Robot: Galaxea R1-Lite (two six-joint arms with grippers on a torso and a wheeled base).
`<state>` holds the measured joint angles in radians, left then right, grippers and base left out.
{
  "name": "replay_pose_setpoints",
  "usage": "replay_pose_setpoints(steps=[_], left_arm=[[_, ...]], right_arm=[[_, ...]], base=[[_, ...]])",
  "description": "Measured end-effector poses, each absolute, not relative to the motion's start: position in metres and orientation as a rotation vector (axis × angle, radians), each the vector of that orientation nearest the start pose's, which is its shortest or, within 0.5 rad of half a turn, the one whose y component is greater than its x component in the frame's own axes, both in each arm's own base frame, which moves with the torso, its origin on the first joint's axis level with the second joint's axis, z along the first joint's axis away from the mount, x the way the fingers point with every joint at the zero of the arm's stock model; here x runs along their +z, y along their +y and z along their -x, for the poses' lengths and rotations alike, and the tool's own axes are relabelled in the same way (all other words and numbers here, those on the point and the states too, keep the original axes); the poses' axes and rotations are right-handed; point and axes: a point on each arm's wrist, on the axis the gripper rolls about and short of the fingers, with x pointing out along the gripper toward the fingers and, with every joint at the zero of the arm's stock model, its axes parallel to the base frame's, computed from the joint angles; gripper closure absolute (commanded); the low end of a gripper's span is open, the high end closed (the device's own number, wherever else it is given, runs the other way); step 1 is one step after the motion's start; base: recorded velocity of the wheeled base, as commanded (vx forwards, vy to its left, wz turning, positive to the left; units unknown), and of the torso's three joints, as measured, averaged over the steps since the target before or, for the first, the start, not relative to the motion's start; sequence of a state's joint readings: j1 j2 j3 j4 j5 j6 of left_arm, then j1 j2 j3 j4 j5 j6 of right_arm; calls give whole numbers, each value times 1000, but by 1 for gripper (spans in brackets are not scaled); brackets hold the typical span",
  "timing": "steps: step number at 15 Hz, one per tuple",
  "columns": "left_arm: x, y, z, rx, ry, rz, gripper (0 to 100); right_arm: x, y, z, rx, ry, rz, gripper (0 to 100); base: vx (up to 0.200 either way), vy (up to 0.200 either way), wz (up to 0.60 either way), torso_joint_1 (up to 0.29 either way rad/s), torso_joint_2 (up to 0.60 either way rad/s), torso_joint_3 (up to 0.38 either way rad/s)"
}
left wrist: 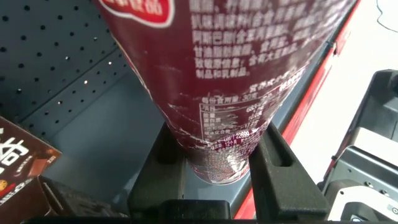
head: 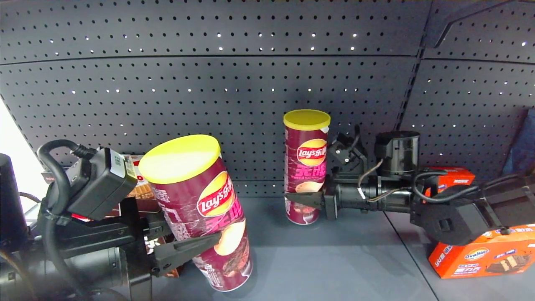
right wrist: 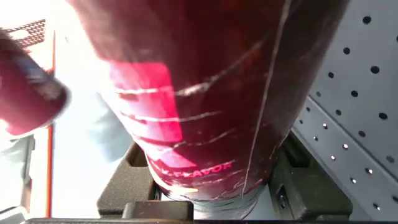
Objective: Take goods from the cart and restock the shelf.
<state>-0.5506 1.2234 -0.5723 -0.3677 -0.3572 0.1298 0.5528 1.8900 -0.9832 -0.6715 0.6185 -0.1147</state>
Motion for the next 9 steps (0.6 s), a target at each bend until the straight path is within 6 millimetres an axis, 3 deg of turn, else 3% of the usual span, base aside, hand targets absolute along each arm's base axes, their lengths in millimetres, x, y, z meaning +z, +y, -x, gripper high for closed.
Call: replay_pose_setpoints(steps=[3, 9], left_arm=[[209, -101, -149, -909, 227, -152, 100], [210, -105, -147, -899, 225, -164, 100]], right_arm=[[164, 187, -269, 1191, 160, 95, 100], [128, 166, -222, 1214, 108, 67, 100]], base=[[0, 0, 0, 0, 0, 0], [0, 0, 0, 0, 0, 0]])
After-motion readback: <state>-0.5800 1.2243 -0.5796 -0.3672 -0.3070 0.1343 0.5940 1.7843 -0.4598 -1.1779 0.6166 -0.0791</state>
